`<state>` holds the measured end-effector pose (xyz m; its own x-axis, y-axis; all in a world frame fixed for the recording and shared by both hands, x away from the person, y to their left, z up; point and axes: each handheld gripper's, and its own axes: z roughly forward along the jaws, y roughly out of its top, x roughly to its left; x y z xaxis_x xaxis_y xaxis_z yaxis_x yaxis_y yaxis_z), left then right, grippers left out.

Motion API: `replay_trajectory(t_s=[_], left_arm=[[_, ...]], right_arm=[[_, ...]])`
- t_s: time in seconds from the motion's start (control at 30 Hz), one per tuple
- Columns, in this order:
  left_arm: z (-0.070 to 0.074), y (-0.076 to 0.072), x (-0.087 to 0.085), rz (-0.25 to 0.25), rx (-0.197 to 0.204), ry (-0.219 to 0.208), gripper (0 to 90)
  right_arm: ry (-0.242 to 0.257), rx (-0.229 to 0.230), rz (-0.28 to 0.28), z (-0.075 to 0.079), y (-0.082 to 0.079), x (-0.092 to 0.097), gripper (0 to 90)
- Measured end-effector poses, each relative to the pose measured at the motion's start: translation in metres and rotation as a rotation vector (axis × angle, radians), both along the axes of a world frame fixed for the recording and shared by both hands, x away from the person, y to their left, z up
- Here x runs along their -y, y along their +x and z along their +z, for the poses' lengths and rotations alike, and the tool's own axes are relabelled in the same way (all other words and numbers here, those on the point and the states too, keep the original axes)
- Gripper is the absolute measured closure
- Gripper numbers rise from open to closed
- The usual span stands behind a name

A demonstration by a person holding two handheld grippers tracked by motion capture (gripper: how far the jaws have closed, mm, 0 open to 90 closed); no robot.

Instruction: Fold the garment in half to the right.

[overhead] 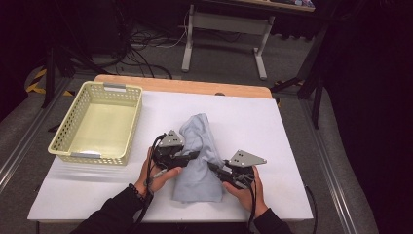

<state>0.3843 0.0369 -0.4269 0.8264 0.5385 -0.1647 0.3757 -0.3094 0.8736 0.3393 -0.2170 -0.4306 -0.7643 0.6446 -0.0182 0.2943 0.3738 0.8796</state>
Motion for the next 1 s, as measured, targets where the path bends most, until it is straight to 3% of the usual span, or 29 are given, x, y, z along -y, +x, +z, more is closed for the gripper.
replay_trajectory(t_s=[0.3, 0.67, 1.0], left_arm=[[0.004, -0.004, -0.007, 0.013, 0.031, 0.022, 65.1], [0.01, -0.014, -0.027, 0.07, 0.061, 0.025, 65.1], [0.012, -0.021, -0.038, 0.102, 0.064, 0.029, 65.1]], right_arm=[[0.003, 0.017, 0.019, 0.001, 0.001, -0.007, 72.8], [0.006, 0.044, 0.071, 0.005, 0.004, -0.024, 72.8], [0.004, 0.059, 0.111, 0.006, 0.007, -0.036, 72.8]])
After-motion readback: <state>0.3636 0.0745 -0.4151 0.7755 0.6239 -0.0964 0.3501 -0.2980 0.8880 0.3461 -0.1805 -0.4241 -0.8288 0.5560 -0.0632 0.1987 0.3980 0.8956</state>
